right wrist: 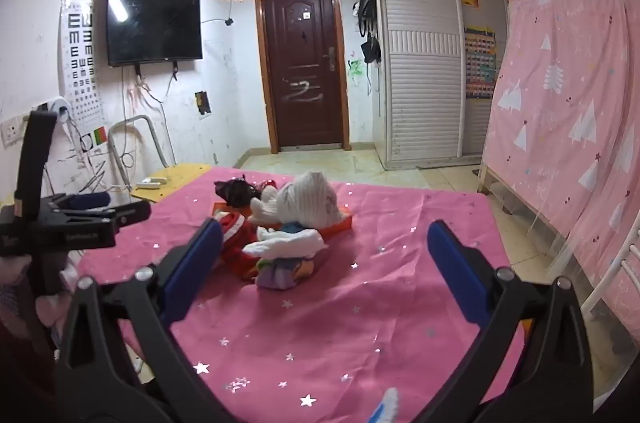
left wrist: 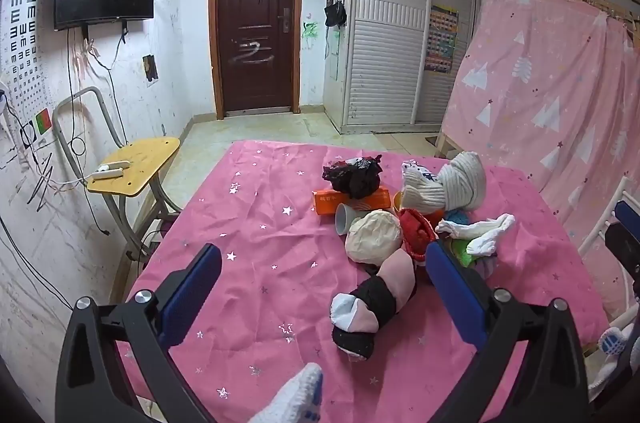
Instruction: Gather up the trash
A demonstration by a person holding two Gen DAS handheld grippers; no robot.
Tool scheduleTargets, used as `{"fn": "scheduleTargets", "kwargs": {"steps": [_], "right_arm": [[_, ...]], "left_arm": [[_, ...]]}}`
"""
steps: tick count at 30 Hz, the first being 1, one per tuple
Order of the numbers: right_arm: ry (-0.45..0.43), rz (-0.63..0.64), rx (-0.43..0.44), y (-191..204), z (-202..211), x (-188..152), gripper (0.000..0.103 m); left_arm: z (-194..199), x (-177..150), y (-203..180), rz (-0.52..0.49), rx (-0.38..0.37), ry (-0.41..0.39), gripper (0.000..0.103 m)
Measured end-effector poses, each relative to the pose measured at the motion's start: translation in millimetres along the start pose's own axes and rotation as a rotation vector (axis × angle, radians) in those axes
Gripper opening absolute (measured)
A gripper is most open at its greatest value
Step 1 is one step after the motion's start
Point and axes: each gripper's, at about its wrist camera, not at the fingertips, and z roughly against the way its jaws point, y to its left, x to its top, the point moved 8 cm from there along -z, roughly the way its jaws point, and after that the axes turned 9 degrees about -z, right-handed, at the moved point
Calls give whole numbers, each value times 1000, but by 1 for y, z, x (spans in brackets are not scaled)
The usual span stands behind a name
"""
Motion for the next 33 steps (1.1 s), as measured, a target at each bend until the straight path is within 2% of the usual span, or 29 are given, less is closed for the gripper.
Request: {"fn": "scheduleTargets", "kwargs": {"steps": [33], "right_arm": [[-8,8,-6,1,3,1,99]], "left_arm": [[-3,-5,3,29,-35,21,94]]}}
